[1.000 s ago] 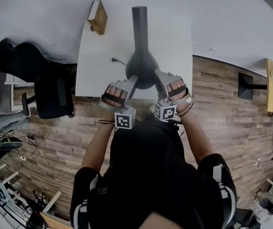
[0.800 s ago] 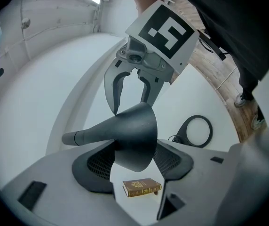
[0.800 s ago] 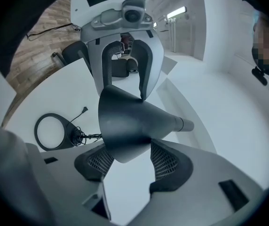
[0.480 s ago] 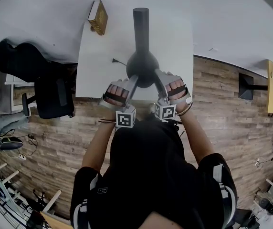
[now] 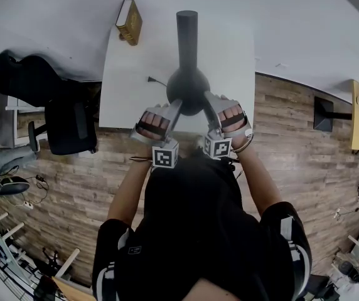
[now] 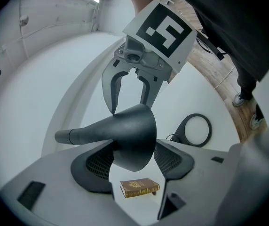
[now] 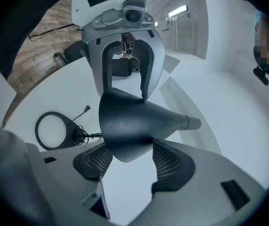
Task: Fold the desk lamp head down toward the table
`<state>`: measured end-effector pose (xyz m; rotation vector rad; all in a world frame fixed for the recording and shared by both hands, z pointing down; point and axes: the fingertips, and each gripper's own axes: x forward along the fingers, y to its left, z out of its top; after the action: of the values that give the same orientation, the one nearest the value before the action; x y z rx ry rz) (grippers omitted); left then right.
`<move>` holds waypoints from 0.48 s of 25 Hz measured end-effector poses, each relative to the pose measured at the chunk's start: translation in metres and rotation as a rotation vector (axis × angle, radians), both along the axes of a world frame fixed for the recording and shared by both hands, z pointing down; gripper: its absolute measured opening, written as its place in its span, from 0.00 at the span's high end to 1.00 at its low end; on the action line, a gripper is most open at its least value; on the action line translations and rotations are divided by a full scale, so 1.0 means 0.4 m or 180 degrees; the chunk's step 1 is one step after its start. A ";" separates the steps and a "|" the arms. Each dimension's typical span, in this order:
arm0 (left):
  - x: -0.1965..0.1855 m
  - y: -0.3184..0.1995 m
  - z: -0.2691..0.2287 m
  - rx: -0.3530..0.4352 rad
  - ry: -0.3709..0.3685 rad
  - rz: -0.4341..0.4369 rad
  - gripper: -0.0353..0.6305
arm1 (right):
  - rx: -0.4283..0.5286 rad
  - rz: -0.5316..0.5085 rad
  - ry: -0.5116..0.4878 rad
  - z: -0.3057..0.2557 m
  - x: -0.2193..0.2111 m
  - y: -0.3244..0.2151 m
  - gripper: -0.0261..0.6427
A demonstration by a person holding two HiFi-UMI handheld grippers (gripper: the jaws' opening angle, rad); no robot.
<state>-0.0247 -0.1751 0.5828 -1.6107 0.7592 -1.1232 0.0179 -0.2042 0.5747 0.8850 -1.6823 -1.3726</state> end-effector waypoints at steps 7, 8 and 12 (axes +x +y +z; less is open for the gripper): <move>-0.002 0.000 0.008 -0.0013 -0.0001 -0.0002 0.54 | -0.0083 0.0001 -0.0063 0.009 -0.002 0.001 0.54; -0.002 0.002 0.012 -0.0042 0.0026 0.0005 0.54 | -0.0113 0.0001 -0.0076 0.010 -0.002 0.002 0.54; -0.001 0.021 0.015 -0.0171 0.0118 0.0048 0.54 | -0.0207 -0.0001 -0.0106 0.011 0.002 0.019 0.54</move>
<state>-0.0253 -0.1667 0.5887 -1.6837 0.7455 -1.1139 0.0188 -0.1966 0.5789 0.8749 -1.7424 -1.3024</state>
